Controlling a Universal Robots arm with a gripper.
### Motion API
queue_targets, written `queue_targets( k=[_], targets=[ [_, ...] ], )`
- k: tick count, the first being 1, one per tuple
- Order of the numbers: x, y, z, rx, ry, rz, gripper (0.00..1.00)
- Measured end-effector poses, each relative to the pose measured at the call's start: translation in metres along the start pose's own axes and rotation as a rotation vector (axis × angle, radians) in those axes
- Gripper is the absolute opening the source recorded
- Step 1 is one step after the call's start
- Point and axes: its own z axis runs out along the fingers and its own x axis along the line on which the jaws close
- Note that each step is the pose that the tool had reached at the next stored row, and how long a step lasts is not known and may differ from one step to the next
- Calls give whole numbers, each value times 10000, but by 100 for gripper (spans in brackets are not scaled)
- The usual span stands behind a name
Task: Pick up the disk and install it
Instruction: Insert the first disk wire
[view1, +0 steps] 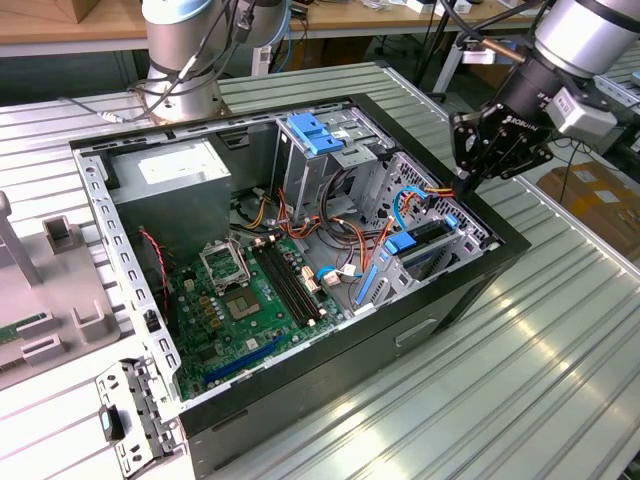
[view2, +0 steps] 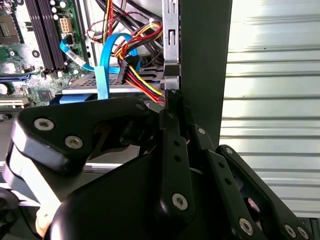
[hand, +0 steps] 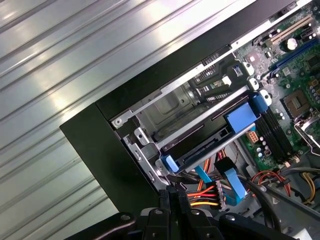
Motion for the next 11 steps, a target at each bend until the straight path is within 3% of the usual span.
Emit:
queue_targets(
  k=[11],
  targets=[
    [-47, 42, 6, -2, 2, 0, 18]
  ],
)
